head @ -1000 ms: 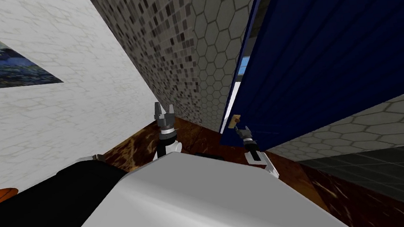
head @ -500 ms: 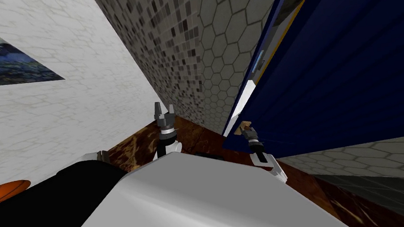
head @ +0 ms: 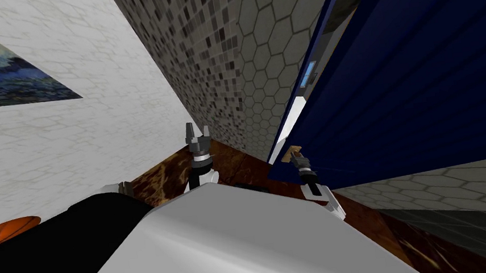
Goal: Pull the door open
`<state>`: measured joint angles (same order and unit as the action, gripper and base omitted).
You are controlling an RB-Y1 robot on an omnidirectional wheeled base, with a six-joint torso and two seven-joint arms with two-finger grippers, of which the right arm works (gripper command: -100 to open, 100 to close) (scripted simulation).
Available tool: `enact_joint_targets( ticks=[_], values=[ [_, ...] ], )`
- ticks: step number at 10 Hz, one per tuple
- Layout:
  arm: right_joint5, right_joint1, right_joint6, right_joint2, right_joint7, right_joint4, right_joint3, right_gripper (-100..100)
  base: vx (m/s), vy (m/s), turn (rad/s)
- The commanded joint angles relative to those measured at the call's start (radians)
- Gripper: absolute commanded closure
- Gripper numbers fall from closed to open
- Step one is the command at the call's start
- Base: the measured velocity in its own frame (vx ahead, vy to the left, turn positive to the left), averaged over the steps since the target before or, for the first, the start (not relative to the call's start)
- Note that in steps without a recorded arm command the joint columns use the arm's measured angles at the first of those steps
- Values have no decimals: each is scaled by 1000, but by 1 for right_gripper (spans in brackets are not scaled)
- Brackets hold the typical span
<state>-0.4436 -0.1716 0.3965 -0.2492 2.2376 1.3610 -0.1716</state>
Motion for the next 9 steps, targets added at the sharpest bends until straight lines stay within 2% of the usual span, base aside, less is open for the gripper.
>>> enact_joint_targets(
  ticks=[1,2,9],
  values=[
    [0,1,2,1,0,2,0,100,0,0,0],
    [-7,-10,26,-17,25,-2,4,100,-129,-41,115],
    [-36,-55,140,-90,132,-9,23,100,-216,-91,120]
  ],
)
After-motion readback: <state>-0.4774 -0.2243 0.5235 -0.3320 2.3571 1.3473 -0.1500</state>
